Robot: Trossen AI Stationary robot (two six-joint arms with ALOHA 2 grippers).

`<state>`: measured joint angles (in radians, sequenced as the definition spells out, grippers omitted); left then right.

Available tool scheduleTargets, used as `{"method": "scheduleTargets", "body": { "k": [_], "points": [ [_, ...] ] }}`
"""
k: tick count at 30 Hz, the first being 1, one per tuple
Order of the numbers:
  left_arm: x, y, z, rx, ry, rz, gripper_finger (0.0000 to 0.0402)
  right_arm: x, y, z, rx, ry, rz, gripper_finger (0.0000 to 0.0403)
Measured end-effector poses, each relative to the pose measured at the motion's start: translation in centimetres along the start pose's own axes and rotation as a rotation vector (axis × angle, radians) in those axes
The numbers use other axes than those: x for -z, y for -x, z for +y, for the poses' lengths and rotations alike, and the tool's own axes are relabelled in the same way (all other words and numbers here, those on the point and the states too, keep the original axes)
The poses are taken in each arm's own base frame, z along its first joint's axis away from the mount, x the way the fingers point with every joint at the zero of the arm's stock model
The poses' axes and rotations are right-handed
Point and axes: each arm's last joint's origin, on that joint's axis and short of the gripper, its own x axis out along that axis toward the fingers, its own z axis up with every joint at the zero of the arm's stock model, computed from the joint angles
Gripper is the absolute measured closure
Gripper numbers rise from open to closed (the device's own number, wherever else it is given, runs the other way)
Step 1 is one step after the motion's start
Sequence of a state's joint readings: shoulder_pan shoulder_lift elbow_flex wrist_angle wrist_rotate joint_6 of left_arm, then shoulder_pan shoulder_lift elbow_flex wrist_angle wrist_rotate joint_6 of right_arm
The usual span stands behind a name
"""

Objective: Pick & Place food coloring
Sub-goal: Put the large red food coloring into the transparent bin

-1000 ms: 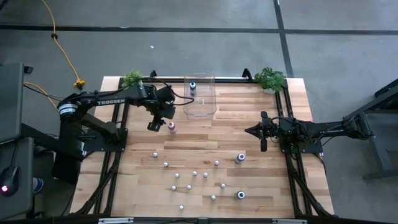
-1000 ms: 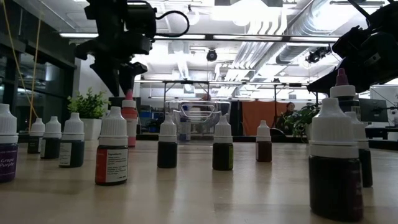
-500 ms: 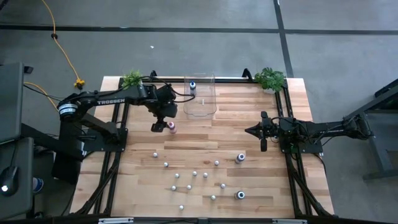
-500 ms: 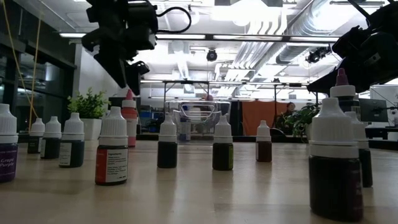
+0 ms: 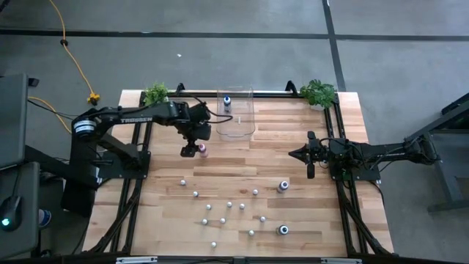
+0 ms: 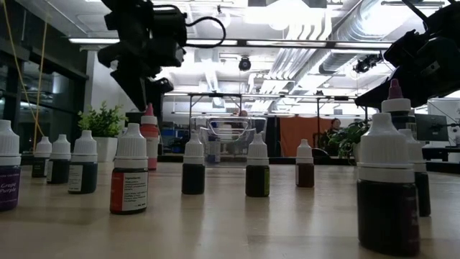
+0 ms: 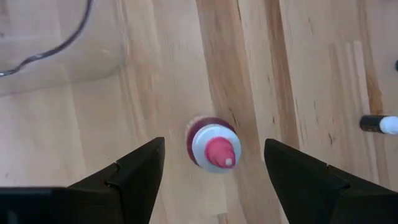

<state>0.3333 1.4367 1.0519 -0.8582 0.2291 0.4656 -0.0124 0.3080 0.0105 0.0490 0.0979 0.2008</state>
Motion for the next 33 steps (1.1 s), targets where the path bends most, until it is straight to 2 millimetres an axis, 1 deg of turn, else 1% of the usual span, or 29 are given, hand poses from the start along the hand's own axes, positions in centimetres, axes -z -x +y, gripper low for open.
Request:
{"method": "scheduleTargets", "body": {
  "k": [5, 11, 27, 30, 33],
  "points": [
    [-0.1, -1.1, 0.1, 0.003, 0.009, 0.045, 0.0131, 0.0, 0.0, 0.0, 0.001, 0.000, 0.001, 0.0402],
    [-0.1, -1.8, 0.5, -0.020, 0.033, 0.081, 0.0131, 0.0, 0.0, 0.0, 0.001, 0.000, 0.000, 0.0402],
    [-0.1, -1.9, 0.5, -0.032, 0.110, 0.081, 0.0132, 0.0, 0.0, 0.0, 0.000, 0.000, 0.000, 0.0402],
    [-0.1, -1.9, 0.5, -0.031, 0.114, 0.080, 0.0144, 0.0, 0.0, 0.0, 0.001, 0.000, 0.000, 0.0402],
    [-0.1, -1.9, 0.5, -0.031, 0.136, 0.080, 0.0166, 0.0, 0.0, 0.0, 0.000, 0.000, 0.001, 0.0402]
  ]
}}
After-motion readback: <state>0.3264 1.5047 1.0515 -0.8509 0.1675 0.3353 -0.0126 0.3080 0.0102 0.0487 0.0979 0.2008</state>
